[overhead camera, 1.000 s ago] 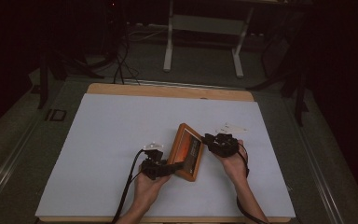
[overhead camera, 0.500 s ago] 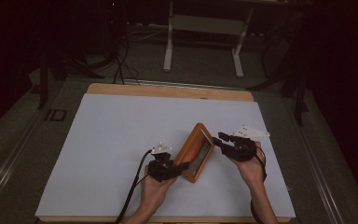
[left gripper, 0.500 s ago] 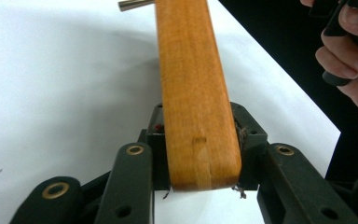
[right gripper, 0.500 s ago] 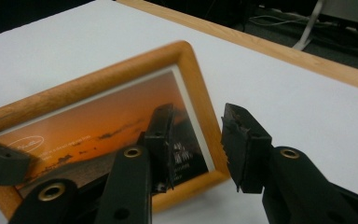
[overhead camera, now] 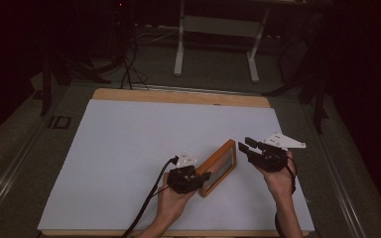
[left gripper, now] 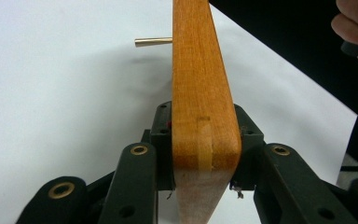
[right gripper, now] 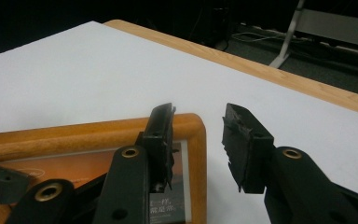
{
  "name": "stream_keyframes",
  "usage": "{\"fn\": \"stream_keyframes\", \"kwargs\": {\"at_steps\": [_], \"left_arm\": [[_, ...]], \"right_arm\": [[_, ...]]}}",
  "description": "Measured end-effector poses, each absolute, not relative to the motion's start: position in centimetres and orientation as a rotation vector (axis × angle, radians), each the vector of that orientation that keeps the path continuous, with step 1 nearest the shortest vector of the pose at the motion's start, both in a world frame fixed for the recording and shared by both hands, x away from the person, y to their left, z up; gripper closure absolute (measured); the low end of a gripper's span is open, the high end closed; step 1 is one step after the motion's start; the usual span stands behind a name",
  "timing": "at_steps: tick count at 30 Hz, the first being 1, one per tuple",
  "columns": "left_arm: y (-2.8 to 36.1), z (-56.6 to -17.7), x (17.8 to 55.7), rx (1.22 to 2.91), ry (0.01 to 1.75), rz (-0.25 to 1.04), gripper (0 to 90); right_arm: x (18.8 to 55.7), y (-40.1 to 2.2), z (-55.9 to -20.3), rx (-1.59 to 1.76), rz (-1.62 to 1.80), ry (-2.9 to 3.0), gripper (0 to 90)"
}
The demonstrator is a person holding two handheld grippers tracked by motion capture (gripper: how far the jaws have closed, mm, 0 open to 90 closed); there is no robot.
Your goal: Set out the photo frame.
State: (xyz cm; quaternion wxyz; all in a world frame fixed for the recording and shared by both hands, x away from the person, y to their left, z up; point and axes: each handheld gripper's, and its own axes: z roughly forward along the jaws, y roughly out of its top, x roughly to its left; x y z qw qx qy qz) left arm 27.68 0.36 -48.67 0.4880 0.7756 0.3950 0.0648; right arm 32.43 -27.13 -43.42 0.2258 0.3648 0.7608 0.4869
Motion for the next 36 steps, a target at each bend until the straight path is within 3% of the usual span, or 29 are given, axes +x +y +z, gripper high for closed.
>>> {"fn": "stream_keyframes", "kwargs": {"at_steps": [11,19,36], "left_arm": [[1.5,-47.6,29.7,1.962,0.846,0.123,69.6],[4.3,-44.5,31.1,2.063,0.703,0.133,69.5],[9.3,-40.2,30.9,2.161,0.549,0.148,69.2]], "right_arm": [[32.5,-27.1,-43.7,1.001,1.344,2.102,62.1],[32.5,-27.0,-43.8,0.991,1.342,2.116,62.1],[32.5,-25.4,-44.1,0.931,1.332,2.178,61.6]]}}
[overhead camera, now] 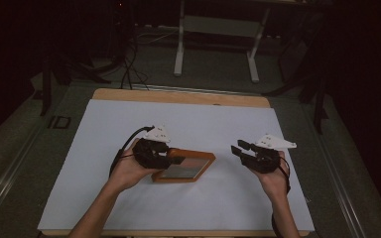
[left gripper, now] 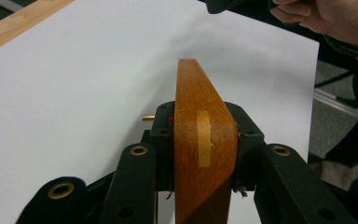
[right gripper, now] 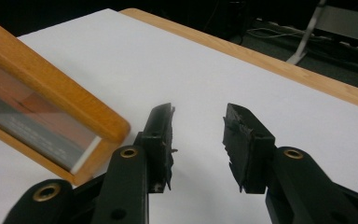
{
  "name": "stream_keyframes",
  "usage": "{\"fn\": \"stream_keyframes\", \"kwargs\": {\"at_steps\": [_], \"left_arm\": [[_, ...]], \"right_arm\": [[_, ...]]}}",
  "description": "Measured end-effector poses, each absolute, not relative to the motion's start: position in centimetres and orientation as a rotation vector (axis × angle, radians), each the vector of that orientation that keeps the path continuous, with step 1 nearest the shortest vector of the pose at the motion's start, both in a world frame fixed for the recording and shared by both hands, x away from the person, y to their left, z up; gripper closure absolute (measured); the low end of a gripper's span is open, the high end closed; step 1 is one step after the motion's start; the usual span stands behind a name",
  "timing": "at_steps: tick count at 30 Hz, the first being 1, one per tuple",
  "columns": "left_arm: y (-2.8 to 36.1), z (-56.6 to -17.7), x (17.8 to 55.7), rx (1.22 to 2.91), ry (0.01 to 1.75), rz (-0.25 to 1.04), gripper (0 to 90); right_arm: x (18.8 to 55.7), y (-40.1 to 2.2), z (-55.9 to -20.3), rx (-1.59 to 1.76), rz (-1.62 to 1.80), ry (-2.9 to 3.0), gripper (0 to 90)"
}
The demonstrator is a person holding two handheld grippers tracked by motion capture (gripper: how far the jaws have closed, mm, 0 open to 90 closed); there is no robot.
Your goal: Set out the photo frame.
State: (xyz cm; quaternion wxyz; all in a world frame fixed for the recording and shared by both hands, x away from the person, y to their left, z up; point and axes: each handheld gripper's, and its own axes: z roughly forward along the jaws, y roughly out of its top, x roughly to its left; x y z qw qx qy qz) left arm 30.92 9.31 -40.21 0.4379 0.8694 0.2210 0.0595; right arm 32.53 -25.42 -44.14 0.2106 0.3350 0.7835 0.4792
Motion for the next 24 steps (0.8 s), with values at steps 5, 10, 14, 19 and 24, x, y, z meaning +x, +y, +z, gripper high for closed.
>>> {"fn": "stream_keyframes", "kwargs": {"at_steps": [5,10,14,19,24], "left_arm": [[9.2,-40.4,31.2,2.138,0.534,0.147,68.8],[9.0,-40.3,31.7,2.139,0.503,0.138,68.5],[8.4,-40.0,32.0,2.154,0.486,0.138,68.4],[7.6,-39.8,32.5,2.16,0.463,0.136,68.2],[6.5,-39.6,32.7,2.171,0.424,0.142,67.5]], "right_arm": [[32.5,-24.2,-44.4,0.869,1.317,2.239,60.8],[32.3,-22.7,-44.3,0.745,1.32,2.321,59.8],[32.2,-21.5,-44.2,0.665,1.319,2.378,59.0],[32.2,-20.5,-44.3,0.605,1.321,2.427,58.5],[32.3,-20.0,-44.3,0.556,1.318,2.475,56.8]]}}
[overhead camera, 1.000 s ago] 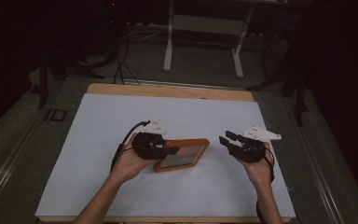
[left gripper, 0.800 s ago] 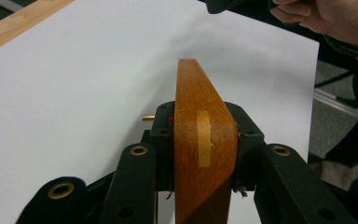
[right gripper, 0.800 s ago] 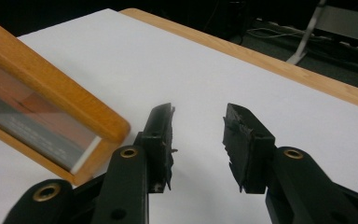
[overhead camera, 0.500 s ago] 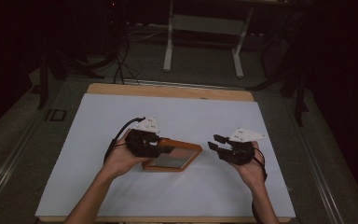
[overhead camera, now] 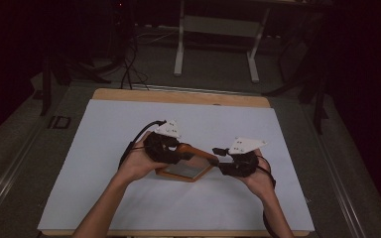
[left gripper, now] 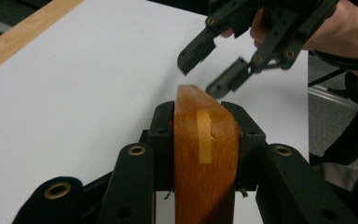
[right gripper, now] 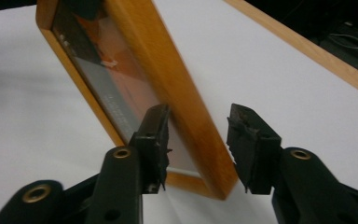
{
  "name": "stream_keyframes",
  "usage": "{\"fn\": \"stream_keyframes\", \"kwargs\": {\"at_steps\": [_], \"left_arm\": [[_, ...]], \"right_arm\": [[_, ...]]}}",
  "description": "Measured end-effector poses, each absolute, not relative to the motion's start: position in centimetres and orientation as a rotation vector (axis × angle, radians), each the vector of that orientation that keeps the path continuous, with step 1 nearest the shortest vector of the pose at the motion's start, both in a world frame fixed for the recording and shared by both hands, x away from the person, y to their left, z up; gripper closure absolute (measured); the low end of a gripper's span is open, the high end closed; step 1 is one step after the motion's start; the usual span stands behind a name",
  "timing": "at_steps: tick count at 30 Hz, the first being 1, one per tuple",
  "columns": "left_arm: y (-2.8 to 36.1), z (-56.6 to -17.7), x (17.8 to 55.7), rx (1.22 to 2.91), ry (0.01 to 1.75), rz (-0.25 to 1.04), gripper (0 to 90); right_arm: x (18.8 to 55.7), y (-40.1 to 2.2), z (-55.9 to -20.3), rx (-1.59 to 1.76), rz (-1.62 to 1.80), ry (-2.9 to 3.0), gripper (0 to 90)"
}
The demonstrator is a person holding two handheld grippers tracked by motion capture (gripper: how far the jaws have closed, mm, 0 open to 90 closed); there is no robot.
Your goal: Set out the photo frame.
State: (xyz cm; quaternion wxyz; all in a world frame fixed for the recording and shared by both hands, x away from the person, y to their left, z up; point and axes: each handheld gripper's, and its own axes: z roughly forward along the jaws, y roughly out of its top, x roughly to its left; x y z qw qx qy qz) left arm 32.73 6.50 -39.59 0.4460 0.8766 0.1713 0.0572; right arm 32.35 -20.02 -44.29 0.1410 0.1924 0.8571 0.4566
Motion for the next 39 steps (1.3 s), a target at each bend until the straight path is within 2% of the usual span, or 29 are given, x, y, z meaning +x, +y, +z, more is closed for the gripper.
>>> {"fn": "stream_keyframes", "kwargs": {"at_steps": [8,16,25,29,32,39], "left_arm": [[5.0,-39.3,33.1,2.188,0.349,0.135,65.9],[4.0,-39.0,33.3,2.225,0.295,0.11,64.1],[3.8,-39.0,33.8,2.223,0.291,0.081,61.9],[4.1,-39.0,34.1,2.209,0.305,0.063,59.8],[4.2,-39.0,34.3,2.2,0.327,0.06,55.8],[4.5,-38.8,34.4,2.147,0.382,0.027,43.0]], "right_arm": [[33.0,-19.6,-44.1,0.496,1.357,2.517,43.4],[33.4,-18.7,-43.9,0.438,1.403,2.551,40.8],[33.2,-18.5,-43.9,0.397,1.402,2.573,50.1],[33.1,-18.7,-43.8,0.388,1.404,2.569,59.0],[32.9,-18.8,-43.8,0.378,1.407,2.565,64.5],[32.7,-18.8,-43.8,0.354,1.372,2.541,67.0]]}}
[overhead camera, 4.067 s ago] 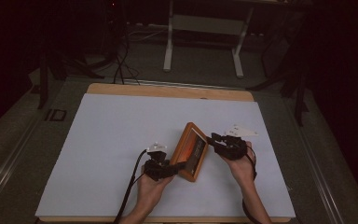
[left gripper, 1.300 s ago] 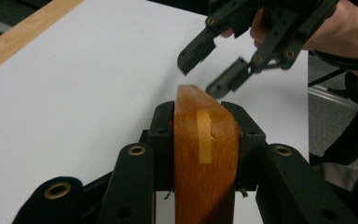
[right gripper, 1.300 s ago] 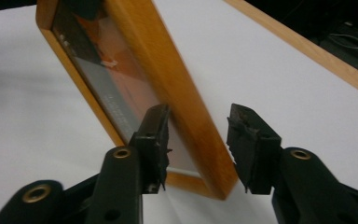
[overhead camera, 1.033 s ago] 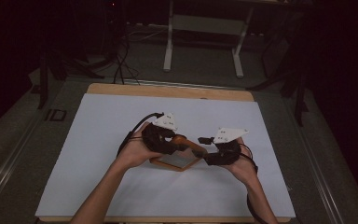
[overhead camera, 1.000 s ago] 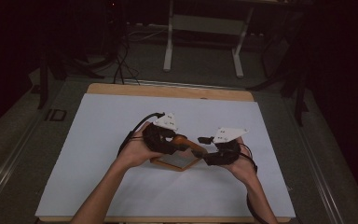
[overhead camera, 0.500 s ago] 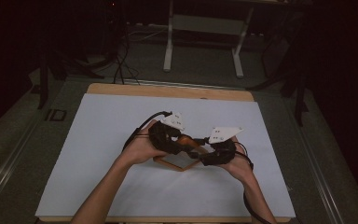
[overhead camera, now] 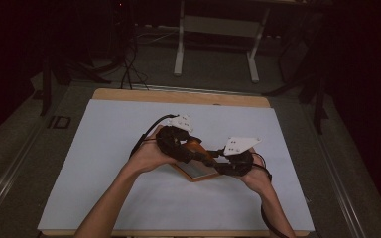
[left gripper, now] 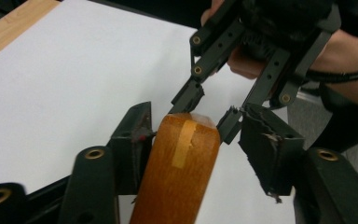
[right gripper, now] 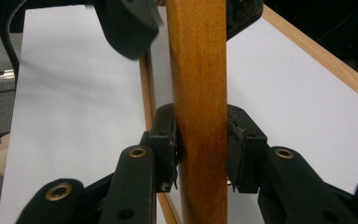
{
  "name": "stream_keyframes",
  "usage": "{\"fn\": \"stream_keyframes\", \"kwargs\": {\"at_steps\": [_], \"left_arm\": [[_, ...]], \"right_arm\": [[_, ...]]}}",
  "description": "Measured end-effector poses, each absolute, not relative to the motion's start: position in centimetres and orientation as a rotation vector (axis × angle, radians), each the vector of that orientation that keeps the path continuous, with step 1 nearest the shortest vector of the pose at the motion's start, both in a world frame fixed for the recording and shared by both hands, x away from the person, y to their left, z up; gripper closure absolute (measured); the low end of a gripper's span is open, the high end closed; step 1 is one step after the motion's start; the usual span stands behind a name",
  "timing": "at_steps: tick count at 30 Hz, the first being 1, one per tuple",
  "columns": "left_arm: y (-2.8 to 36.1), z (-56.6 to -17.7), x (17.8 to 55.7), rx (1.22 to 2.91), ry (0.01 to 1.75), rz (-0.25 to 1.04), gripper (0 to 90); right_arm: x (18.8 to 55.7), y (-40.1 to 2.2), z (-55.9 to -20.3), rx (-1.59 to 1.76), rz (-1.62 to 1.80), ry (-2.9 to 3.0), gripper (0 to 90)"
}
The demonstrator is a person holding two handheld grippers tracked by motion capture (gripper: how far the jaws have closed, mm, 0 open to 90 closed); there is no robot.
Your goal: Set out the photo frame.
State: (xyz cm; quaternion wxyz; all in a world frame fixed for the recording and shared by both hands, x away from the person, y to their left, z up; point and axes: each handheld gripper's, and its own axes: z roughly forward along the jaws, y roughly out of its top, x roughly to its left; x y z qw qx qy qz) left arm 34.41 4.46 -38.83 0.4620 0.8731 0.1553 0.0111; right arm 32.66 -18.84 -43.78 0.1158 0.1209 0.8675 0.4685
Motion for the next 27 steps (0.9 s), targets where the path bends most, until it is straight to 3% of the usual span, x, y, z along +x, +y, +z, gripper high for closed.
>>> {"fn": "stream_keyframes", "kwargs": {"at_steps": [14,27], "left_arm": [[7.4,-38.8,33.0,1.996,0.462,0.124,36.9],[9.9,-42.8,32.5,1.936,0.62,0.139,33.5]], "right_arm": [[32.3,-20.1,-44.2,0.369,1.357,2.526,67.9],[32.1,-21.3,-44.7,0.401,1.345,2.518,67.7]]}}
